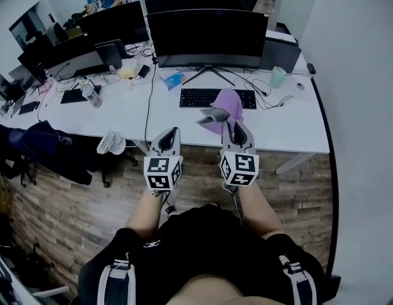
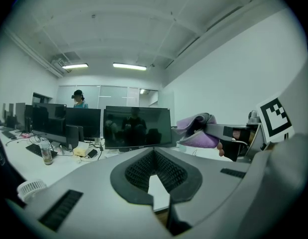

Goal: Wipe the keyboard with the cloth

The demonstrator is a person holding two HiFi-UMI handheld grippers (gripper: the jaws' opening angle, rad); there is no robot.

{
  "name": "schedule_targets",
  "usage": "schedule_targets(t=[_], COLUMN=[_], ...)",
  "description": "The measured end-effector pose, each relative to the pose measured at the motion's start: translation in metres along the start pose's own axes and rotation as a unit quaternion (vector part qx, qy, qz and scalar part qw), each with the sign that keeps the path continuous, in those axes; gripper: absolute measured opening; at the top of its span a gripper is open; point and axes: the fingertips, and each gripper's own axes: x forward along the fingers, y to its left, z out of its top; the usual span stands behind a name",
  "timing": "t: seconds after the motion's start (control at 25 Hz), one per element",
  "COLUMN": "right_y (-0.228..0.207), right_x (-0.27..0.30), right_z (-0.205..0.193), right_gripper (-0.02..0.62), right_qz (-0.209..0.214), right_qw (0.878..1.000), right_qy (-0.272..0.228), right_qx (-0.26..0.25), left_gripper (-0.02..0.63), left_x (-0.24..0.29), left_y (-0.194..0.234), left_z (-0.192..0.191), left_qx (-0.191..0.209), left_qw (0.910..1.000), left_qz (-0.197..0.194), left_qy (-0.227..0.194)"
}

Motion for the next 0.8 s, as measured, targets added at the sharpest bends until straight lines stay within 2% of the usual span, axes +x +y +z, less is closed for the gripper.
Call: schedule_targets(t=[0.2,0.56,0.8], right_y=[-0.019,-0.025,-0.015], right_x=[0.034,0.084,0.12], right_z=[-0.006,-0.016,-0.031], right_gripper=[0.091,0.091,0.091], right_qz=[0.02,0.041,0.05], right_qw=[1.0,0.999,0.998], right_qy=[0.012,0.021,0.032], right_qx=[0.0,0.012,0.003], left_gripper=[0.011,0.011,0.012], left_x=[0.034,0.065,0.099], left_y=[-0.002,0.021,0.048], left_z=[-0.006,-0.009,-0.015], left_qx=[0.002,-0.003,-0.015], left_qw=[0.9997,0.9988,0.999], left_qz=[0.015,0.039,0.031], left_qy=[0.018,0.031,0.028])
